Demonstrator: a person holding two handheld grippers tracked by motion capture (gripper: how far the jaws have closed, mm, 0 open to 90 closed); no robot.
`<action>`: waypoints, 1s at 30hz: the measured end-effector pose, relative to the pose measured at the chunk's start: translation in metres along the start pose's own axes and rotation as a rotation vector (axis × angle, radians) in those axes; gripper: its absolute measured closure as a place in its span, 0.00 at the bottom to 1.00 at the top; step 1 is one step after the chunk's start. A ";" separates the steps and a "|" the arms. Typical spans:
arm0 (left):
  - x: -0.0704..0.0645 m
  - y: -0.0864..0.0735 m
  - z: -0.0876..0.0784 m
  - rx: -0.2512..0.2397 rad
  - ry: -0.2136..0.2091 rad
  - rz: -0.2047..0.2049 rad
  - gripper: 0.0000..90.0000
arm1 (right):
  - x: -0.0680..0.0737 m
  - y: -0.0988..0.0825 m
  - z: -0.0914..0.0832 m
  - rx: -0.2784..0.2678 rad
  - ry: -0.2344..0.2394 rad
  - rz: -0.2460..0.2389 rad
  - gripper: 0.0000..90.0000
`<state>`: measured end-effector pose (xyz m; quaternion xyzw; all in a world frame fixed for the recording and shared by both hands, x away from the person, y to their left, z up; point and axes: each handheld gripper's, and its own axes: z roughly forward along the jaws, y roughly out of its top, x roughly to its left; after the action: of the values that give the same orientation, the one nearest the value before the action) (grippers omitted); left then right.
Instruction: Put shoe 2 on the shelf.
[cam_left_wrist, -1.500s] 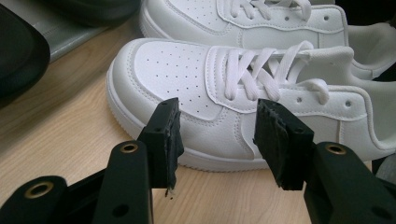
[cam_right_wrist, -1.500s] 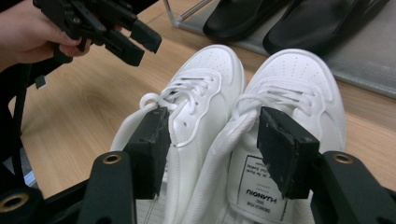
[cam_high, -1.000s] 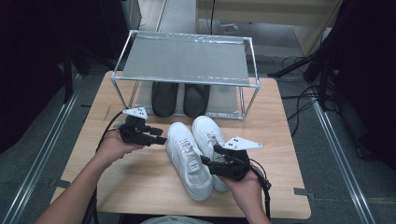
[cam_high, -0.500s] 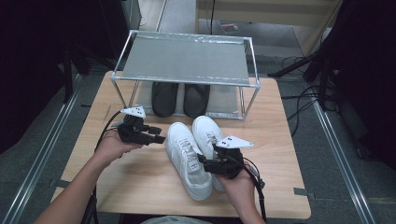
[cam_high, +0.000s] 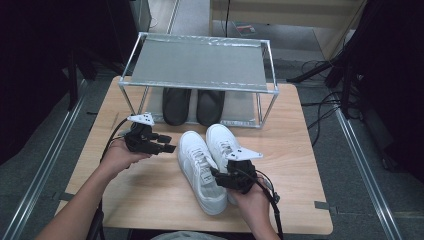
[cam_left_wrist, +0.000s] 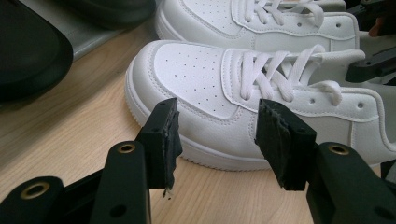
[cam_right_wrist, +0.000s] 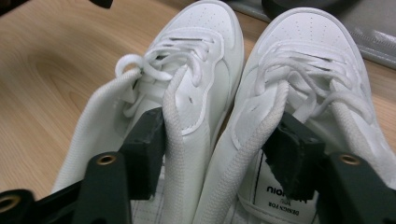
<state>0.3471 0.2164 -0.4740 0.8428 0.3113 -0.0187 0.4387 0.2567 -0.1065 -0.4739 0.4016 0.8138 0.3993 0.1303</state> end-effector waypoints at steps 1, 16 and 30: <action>0.000 0.000 0.000 0.000 0.002 0.001 0.55 | 0.000 0.000 0.000 0.001 -0.003 -0.011 0.51; 0.002 -0.001 -0.008 -0.045 0.016 0.010 0.55 | -0.003 -0.002 -0.003 -0.006 0.017 -0.026 0.84; 0.003 -0.003 -0.013 -0.068 0.037 0.017 0.55 | -0.019 0.005 -0.024 0.009 0.093 -0.007 0.88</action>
<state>0.3441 0.2291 -0.4690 0.8302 0.3129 0.0112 0.4612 0.2585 -0.1322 -0.4567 0.3805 0.8222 0.4133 0.0917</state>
